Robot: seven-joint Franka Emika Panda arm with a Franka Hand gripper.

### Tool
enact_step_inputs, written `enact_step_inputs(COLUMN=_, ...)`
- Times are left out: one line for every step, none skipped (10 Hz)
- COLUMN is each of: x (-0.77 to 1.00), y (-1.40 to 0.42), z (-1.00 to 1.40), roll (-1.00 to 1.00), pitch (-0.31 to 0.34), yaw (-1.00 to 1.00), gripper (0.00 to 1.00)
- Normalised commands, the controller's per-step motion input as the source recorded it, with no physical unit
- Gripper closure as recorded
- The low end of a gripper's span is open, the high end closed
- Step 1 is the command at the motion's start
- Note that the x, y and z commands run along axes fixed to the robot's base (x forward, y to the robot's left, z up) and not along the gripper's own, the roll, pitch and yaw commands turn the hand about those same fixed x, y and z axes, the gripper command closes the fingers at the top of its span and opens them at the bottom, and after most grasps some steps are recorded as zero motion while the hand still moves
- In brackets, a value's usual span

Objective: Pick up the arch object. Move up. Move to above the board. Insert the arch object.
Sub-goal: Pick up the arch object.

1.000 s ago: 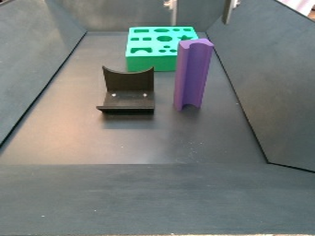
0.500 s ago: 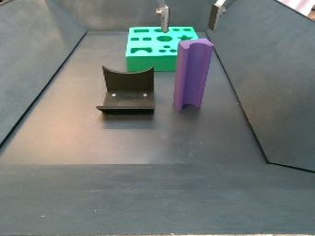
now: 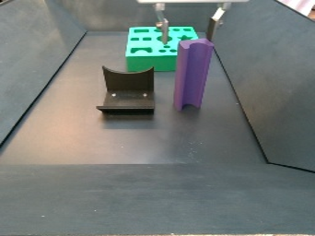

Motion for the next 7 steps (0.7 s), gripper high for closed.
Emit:
enact_step_inputs(x=0.14, y=0.03, z=-0.22, roll=0.06, pitch=0.007, yaw=0.0, gripper=0.0)
enact_step_inputs(x=0.0, y=0.0, z=-0.29, roll=0.08, pitch=0.0, yaw=0.06, gripper=0.0)
enact_step_inputs(x=-0.01, y=0.03, z=-0.28, roll=0.04, pitch=0.0, yaw=0.09, gripper=0.0)
enact_step_inputs(x=-0.05, y=0.23, z=-0.23, roll=0.0, pitch=-0.006, yaw=0.27, gripper=0.0)
enact_step_inputs(x=-0.13, y=0.25, z=-0.27, roll=0.0, pitch=-0.066, yaw=0.4, gripper=0.0)
enact_step_inputs(x=0.0, y=0.24, z=-0.26, roll=0.0, pitch=-0.04, yaw=0.43, gripper=0.0)
enact_step_inputs(x=0.03, y=0.1, z=-0.24, roll=0.0, pitch=0.0, yaw=0.32, gripper=0.0)
